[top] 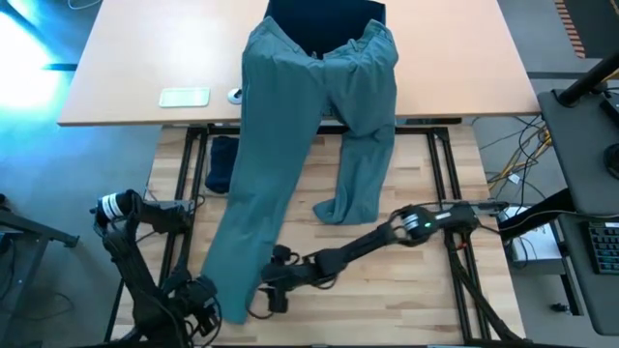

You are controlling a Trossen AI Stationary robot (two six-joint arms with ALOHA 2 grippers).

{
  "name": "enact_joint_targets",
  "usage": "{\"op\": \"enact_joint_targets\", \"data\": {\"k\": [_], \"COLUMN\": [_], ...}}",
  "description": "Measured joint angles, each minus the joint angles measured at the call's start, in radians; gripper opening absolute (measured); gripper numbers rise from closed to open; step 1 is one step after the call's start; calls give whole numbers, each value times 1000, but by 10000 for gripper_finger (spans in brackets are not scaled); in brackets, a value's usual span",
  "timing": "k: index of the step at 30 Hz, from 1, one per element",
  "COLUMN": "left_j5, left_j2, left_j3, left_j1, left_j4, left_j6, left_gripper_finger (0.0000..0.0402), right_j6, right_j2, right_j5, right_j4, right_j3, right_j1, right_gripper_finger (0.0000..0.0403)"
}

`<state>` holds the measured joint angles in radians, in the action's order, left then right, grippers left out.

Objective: Fold Laundry from Bin
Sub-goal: Fold the gray pants

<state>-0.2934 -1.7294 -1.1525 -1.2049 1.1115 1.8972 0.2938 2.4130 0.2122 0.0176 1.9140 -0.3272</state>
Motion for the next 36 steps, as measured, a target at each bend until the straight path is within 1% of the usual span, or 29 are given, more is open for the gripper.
{"op": "enact_joint_targets", "data": {"k": [2, 5, 7, 9, 10, 12, 14, 15, 17, 19, 21, 22, 24, 27, 29, 30, 33, 36], "left_j5": [16, 48, 80, 93, 95, 96, 108, 128, 124, 94, 35, -8, -106, -278, -380, -413, -439, -451], "left_j2": [-15, -46, -63, -64, -68, -69, -71, -72, -65, -56, -51, -46, -33, -17, -3, 5, 11, 7], "left_j3": [41, 101, 134, 158, 159, 136, 97, 72, 21, -17, -49, -65, -105, -148, -159, -159, -155, -155], "left_j1": [0, 1, 1, 1, 2, 3, 5, 6, 10, 12, 18, 22, 33, 58, 81, 95, 141, 181], "left_j4": [-34, -89, -122, -170, -191, -237, -248, -258, -265, -255, -211, -169, -76, 45, 68, 67, 59, 53], "left_j6": [5, 19, 29, 27, 21, -2, -36, -46, -63, -68, -58, -46, -24, -13, -21, -37, -95, -157], "left_gripper_finger": [210, 207, 206, 206, 206, 206, 206, 206, 206, 206, 206, 206, 206, 206, 206, 206, 206, 206], "right_j6": [29, 46, 46, 46, 46, 48, 52, 64, 97, 117, 152, 176, 213, 201, 164, 155, 112, 17], "right_j2": [60, 106, 119, 119, 114, 98, 60, 25, -79, -187, -290, -334, -409, -506, -555, -566, -552, -540], "right_j5": [-1, -10, -49, -107, -132, -143, -145, -147, -140, -84, 4, 31, 48, 28, -20, -49, -124, -133], "right_j4": [83, 222, 362, 542, 636, 837, 959, 984, 1063, 1097, 1110, 1104, 1056, 951, 871, 846, 805, 756], "right_j3": [87, 198, 268, 332, 361, 420, 438, 421, 385, 330, 234, 175, 47, -143, -240, -281, -381, -457], "right_j1": [10, 14, 12, 12, 10, 3, -3, -5, -6, 4, 26, 42, 81, 141, 181, 201, 251, 271], "right_gripper_finger": [231, 231, 231, 231, 231, 231, 231, 231, 231, 231, 231, 231, 231, 231, 231, 231, 231, 230]}}
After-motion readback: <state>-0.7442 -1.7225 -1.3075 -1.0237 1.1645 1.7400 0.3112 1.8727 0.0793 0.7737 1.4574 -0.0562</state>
